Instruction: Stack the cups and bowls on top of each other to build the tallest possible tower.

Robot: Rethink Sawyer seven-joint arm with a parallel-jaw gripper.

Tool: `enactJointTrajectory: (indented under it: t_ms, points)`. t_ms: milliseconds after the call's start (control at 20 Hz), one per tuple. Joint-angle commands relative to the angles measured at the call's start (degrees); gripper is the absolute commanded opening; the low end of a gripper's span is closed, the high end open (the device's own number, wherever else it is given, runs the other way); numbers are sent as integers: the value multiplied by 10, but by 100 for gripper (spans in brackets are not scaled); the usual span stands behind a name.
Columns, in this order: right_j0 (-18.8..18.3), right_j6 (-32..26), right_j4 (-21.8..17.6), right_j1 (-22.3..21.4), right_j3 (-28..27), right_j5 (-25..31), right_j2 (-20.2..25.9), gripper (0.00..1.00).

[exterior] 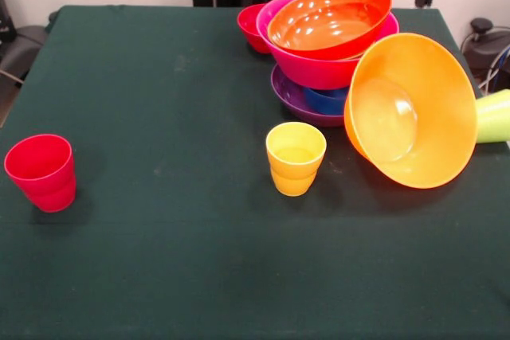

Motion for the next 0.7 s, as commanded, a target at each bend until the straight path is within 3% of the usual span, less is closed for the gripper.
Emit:
enactJointTrajectory:
  t_ms: [50, 300, 700]
  points:
    - [-5, -50, -25, 20, -119, 130, 61, 100]
    - [-10, -68, -32, 41, -167, 156, 65, 100]
    - [-32, -125, -49, 120, -224, 121, 84, 100]
